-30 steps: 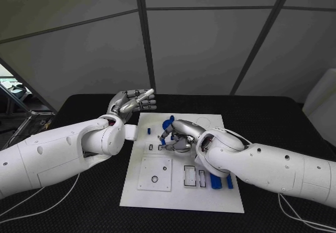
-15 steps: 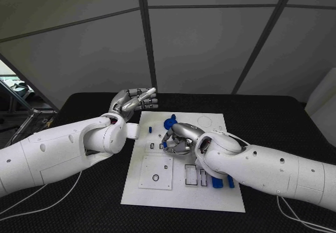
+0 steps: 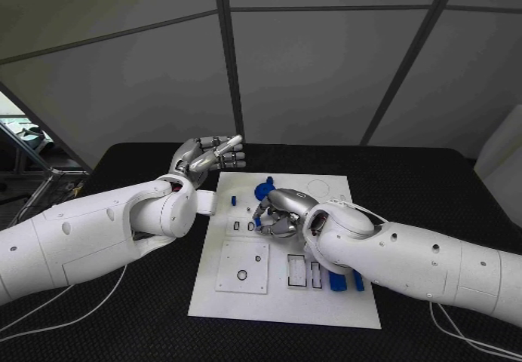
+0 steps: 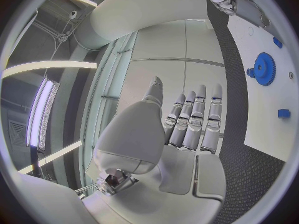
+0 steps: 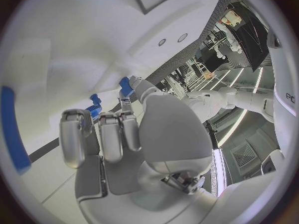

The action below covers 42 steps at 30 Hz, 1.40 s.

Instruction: Assemble the parts on the task board

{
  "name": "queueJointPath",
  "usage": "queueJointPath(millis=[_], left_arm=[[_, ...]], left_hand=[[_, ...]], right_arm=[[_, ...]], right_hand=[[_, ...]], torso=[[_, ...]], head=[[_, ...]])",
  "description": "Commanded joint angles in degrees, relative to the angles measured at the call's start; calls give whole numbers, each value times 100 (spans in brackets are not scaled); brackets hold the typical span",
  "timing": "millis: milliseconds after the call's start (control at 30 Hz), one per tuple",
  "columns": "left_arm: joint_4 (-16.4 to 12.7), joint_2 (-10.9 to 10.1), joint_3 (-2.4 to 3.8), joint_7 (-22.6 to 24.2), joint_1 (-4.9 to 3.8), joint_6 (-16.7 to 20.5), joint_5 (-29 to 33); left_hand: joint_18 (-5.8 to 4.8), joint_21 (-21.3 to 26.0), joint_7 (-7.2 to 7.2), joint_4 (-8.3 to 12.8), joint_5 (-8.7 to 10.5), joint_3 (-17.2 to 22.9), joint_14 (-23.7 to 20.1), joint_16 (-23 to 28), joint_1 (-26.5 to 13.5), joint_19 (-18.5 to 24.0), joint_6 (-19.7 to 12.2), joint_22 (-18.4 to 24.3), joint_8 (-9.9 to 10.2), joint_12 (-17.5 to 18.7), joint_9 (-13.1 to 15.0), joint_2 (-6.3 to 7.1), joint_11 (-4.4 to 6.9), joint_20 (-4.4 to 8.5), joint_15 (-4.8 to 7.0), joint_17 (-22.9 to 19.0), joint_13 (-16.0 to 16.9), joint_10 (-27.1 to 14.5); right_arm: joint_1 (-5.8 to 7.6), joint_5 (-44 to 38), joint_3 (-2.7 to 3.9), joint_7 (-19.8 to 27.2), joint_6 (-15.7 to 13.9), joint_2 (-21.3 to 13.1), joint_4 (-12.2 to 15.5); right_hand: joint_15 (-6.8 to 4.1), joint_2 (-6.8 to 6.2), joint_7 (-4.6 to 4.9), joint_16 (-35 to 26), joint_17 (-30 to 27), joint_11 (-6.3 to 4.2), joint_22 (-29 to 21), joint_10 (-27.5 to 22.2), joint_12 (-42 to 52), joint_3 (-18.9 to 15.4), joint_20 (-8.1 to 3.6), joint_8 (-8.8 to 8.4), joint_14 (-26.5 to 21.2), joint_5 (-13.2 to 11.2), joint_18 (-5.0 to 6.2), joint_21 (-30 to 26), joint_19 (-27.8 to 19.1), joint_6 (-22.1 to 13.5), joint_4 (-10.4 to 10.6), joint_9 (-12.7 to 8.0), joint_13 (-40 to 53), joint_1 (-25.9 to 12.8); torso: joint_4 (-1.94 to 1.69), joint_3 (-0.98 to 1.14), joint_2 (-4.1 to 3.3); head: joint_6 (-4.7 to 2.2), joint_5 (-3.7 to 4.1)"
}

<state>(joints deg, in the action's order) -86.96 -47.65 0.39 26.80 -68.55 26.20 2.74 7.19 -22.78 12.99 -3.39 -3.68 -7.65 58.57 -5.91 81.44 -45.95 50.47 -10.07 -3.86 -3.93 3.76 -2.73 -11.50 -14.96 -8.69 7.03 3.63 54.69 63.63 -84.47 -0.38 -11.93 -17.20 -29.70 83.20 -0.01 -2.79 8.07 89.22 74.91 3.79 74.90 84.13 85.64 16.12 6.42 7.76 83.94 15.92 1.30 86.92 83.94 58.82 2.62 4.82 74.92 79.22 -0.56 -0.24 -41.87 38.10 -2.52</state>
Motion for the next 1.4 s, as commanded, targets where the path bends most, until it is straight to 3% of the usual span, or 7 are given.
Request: queueJointPath(millis=[33,800,1400], left_arm=[[-10,-5,5,21,-8,-50,-33],[-14,-16,5,16,-9,-52,-33],[-11,-22,5,9,-9,-47,-33]], left_hand=[[324,-22,140,29,31,7,25,34,-6,45,30,8,-10,-11,2,-67,1,-3,-13,9,0,34],[324,-22,140,29,31,7,25,34,-6,45,30,8,-10,-11,2,-67,1,-3,-13,9,0,34],[323,-24,144,30,31,10,25,38,-11,46,26,9,-7,-6,1,-79,-2,-3,-15,10,-2,27]], right_arm=[[-9,-131,-15,-51,133,7,-48],[-9,-287,-15,-142,418,43,-55],[-9,-367,-16,-227,420,48,-40]], right_hand=[[-45,38,19,15,1357,-29,980,160,-40,34,-46,21,570,9,-1,19,201,40,-5,2,1009,0],[-17,-69,62,3,1328,7,947,111,-97,-22,-29,-58,563,-93,7,-2,174,-65,2,-30,955,-125],[15,-162,103,-3,1318,44,926,79,-133,-100,1,-132,560,-290,13,-18,156,-170,22,-55,922,-238]], torso=[[-1,-1,1],[-2,-1,4],[-1,0,4]], head=[[8,-2],[36,4],[46,10]])
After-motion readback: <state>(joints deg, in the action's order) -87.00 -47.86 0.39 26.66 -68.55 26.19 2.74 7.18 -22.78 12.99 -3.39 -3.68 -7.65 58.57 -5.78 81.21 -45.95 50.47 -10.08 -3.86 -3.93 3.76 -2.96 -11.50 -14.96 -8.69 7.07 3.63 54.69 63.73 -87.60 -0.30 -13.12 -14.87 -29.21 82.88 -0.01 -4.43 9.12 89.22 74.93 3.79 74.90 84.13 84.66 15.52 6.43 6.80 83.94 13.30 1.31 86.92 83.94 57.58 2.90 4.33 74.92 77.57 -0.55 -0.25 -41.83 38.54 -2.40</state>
